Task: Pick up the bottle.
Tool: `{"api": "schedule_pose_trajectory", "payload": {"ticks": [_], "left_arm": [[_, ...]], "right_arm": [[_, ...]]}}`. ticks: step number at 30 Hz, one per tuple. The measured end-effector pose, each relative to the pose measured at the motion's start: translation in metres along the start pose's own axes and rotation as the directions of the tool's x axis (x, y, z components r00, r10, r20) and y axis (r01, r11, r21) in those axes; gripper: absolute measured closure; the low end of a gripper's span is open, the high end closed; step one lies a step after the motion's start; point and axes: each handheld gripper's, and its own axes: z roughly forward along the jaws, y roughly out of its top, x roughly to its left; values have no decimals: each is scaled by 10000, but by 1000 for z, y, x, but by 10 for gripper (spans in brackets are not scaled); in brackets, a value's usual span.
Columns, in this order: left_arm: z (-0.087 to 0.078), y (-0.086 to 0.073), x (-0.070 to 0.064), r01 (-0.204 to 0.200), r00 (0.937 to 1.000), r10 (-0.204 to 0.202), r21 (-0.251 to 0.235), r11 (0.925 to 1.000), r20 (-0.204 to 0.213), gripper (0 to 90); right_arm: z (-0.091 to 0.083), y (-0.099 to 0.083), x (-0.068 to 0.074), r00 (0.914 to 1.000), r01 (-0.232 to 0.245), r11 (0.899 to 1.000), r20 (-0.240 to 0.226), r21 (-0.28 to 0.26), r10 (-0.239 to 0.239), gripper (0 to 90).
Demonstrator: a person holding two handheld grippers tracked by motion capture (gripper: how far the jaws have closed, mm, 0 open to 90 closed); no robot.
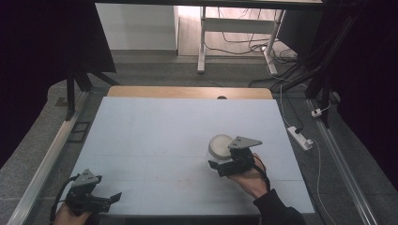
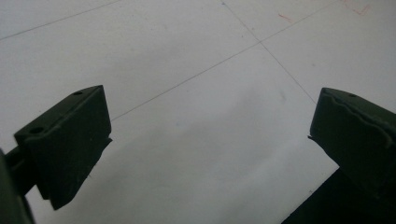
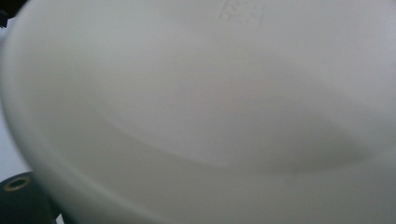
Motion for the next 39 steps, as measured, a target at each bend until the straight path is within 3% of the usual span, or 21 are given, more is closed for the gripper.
{"api": "schedule_pose_trajectory", "payload": {"ticks": [17,39], "left_arm": [[0,0,0,-16,10000,16,-2,10000,0,0],[0,0,0,-82,10000,83,-30,10000,51,11]], "right_arm": [[41,24,21,9954,680,9975,-686,199,-665,65],[70,40,41,9864,1269,9909,-1110,443,-1213,65]]}}
